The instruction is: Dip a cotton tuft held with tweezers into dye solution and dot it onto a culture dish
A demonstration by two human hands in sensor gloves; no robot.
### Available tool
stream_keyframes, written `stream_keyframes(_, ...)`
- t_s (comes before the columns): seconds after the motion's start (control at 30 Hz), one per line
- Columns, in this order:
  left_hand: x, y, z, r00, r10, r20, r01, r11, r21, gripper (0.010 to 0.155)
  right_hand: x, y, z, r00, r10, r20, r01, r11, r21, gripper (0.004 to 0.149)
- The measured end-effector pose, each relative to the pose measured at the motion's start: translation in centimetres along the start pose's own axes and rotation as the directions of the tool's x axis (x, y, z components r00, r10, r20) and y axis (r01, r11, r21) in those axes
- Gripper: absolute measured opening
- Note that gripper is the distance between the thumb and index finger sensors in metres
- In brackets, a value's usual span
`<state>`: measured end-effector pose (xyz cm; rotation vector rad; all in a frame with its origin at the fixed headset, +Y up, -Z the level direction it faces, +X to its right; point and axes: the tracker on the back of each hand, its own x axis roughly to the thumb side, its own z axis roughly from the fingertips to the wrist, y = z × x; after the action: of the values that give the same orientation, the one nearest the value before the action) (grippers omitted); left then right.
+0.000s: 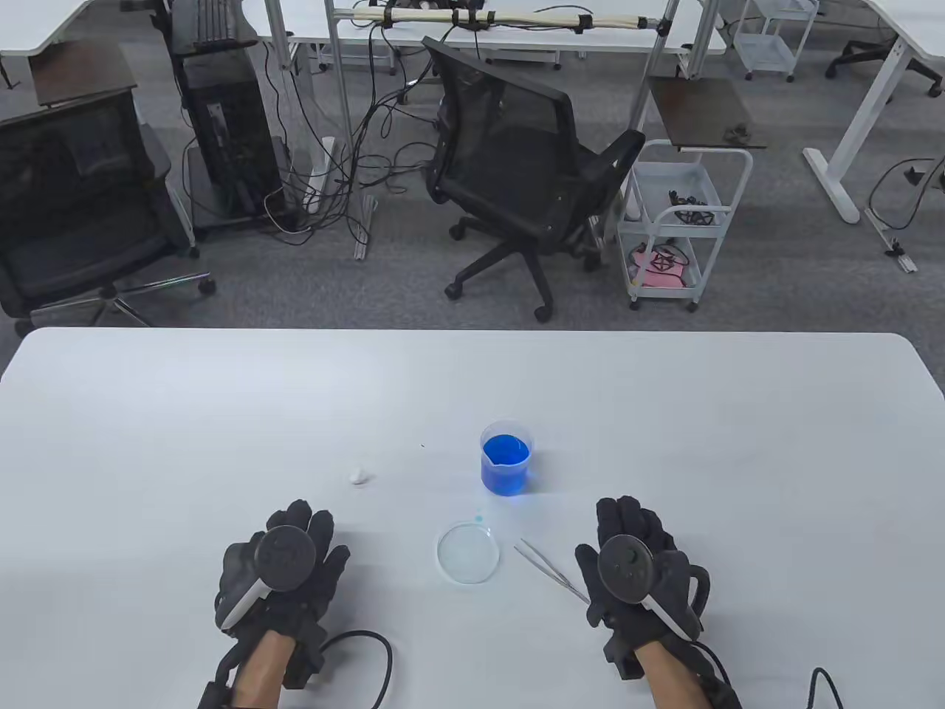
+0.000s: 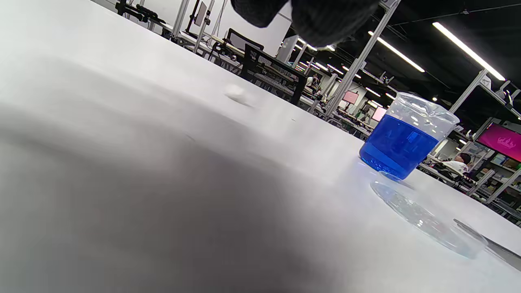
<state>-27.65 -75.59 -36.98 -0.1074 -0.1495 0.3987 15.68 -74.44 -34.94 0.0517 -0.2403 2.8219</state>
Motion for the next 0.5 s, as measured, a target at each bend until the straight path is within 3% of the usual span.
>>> stream_keyframes(0.5,0.06,-0.13,-0.08,1.0,0.018,0.005,-0.018,1.0,-0.018,0.063,-0.07,0.45,-0.3,1.0,-0.005,-0.001,0.005,1.0,0.007,0.076)
